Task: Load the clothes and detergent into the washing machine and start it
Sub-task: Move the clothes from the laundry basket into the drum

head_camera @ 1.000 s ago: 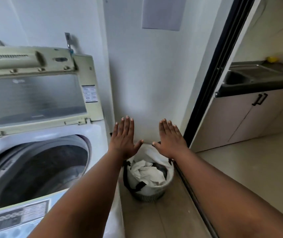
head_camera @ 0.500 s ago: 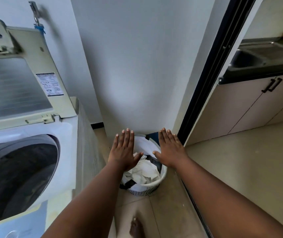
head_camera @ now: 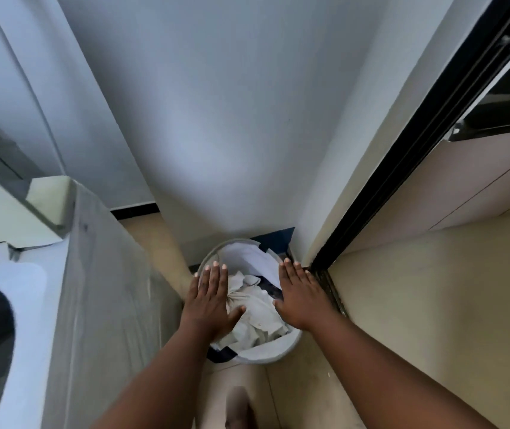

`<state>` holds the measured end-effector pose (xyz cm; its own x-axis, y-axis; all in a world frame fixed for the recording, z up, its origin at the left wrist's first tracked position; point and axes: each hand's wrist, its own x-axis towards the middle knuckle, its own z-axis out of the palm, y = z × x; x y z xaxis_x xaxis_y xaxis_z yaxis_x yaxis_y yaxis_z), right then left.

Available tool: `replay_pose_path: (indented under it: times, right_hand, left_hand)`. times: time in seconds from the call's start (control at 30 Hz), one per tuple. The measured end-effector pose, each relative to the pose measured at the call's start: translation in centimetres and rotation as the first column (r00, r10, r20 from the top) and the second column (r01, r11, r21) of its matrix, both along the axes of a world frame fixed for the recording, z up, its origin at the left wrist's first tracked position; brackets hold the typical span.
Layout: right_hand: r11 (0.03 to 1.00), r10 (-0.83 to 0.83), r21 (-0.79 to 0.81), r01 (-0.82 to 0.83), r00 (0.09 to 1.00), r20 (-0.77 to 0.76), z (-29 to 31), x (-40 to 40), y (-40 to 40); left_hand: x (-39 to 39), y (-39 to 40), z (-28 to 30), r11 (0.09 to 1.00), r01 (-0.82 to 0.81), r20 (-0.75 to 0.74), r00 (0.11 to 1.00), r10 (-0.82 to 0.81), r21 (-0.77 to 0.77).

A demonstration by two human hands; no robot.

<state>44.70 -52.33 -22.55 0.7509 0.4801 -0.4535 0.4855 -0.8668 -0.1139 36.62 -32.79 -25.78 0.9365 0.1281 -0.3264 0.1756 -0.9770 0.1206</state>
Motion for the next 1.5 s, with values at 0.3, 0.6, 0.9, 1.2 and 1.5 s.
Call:
replay_pose_path:
  times: [0.3, 0.6, 0.9, 1.2, 1.5]
  right_hand:
    - [0.997, -0.046, -0.069, 0.026, 0.950, -0.309, -13.9, 1.9, -0.5]
    - [0.991, 0.029, -0.103, -0.081, 0.903, -0.429, -27.0, 3.5, -0.4]
    - [0.985, 0.107, -0.075, -0.154, 0.893, -0.438, -35.7, 5.3, 1.3]
    - [0.989, 0.139, -0.011, -0.149, 0.941, -0.309, -38.8, 5.3, 2.0]
    - [0.995, 0.046, 0.101, -0.012, 0.939, -0.341, -37.5, 6.0, 2.0]
  left_hand:
    - [0.0, -2.1, -12.0, 0.984, -0.131, -0.210, 0.972, 0.104, -0.122]
    - [0.4, -6.7, -23.6, 0.942, -0.273, -0.476, 0.866, 0.153, -0.195]
    - [3.9, -9.3, -32.9, 0.807, -0.543, -0.672, 0.689, 0.271, -0.231]
    - [3.2, -9.1, -36.3, 0.775, -0.536, -0.574, 0.768, 0.284, -0.334]
    - [3.3, -8.7, -35.3, 0.561, -0.704, -0.457, 0.710, 0.536, -0.436]
